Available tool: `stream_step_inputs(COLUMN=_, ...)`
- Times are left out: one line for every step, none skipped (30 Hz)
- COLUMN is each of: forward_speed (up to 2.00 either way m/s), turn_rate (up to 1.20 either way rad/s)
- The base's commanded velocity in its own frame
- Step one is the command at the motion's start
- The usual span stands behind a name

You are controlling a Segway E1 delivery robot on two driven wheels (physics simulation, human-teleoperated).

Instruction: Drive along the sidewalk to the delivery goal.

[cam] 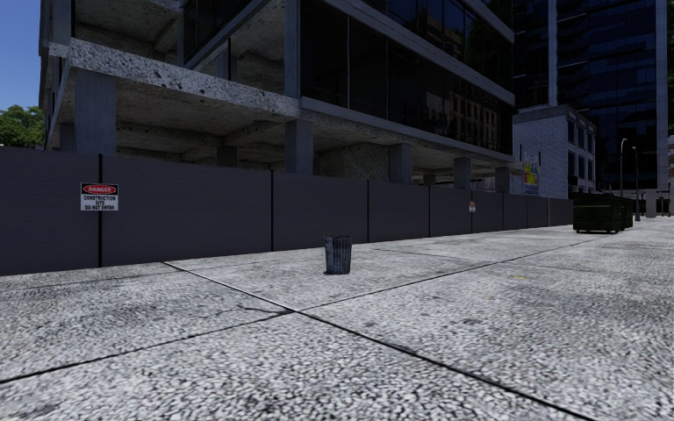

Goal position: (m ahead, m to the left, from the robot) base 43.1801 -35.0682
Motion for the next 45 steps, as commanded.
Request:
stream_step_inputs(forward_speed=0.0, turn_rate=0.0)
stream_step_inputs(forward_speed=0.0, turn_rate=0.0)
stream_step_inputs(forward_speed=0.0, turn_rate=0.0)
stream_step_inputs(forward_speed=0.0, turn_rate=0.0)
stream_step_inputs(forward_speed=0.0, turn_rate=0.0)
stream_step_inputs(forward_speed=0.0, turn_rate=0.0)
stream_step_inputs(forward_speed=0.0, turn_rate=-0.11)
stream_step_inputs(forward_speed=0.0, turn_rate=-0.11)
stream_step_inputs(forward_speed=0.0, turn_rate=-0.53)
stream_step_inputs(forward_speed=0.0, turn_rate=-0.75)
stream_step_inputs(forward_speed=0.0, turn_rate=-0.94)
stream_step_inputs(forward_speed=0.0, turn_rate=-0.94)
stream_step_inputs(forward_speed=0.0, turn_rate=-1.2)
stream_step_inputs(forward_speed=0.0, turn_rate=-1.2)
stream_step_inputs(forward_speed=0.0, turn_rate=-1.2)
stream_step_inputs(forward_speed=0.0, turn_rate=-1.2)
stream_step_inputs(forward_speed=0.0, turn_rate=-1.2)
stream_step_inputs(forward_speed=0.0, turn_rate=-1.2)
stream_step_inputs(forward_speed=0.0, turn_rate=-1.2)
stream_step_inputs(forward_speed=0.0, turn_rate=-1.2)
stream_step_inputs(forward_speed=0.0, turn_rate=-1.2)
stream_step_inputs(forward_speed=0.0, turn_rate=-1.2)
stream_step_inputs(forward_speed=0.0, turn_rate=-1.2)
stream_step_inputs(forward_speed=0.0, turn_rate=-1.2)
stream_step_inputs(forward_speed=0.0, turn_rate=-1.2)
stream_step_inputs(forward_speed=0.0, turn_rate=-1.2)
stream_step_inputs(forward_speed=0.0, turn_rate=-1.2)
stream_step_inputs(forward_speed=0.0, turn_rate=-1.2)
stream_step_inputs(forward_speed=0.0, turn_rate=-1.08)
stream_step_inputs(forward_speed=0.0, turn_rate=-0.87)
stream_step_inputs(forward_speed=0.0, turn_rate=-0.67)
stream_step_inputs(forward_speed=0.0, turn_rate=-0.52)
stream_step_inputs(forward_speed=0.0, turn_rate=-0.07)
stream_step_inputs(forward_speed=0.0, turn_rate=-0.01)
stream_step_inputs(forward_speed=0.0, turn_rate=-0.01)
stream_step_inputs(forward_speed=0.0, turn_rate=0.0)
stream_step_inputs(forward_speed=0.0, turn_rate=0.0)
stream_step_inputs(forward_speed=0.0, turn_rate=0.0)
stream_step_inputs(forward_speed=0.0, turn_rate=0.0)
stream_step_inputs(forward_speed=0.0, turn_rate=0.0)
stream_step_inputs(forward_speed=0.0, turn_rate=0.0)
stream_step_inputs(forward_speed=0.0, turn_rate=0.0)
stream_step_inputs(forward_speed=0.0, turn_rate=0.0)
stream_step_inputs(forward_speed=0.0, turn_rate=0.0)
stream_step_inputs(forward_speed=0.15, turn_rate=0.0)
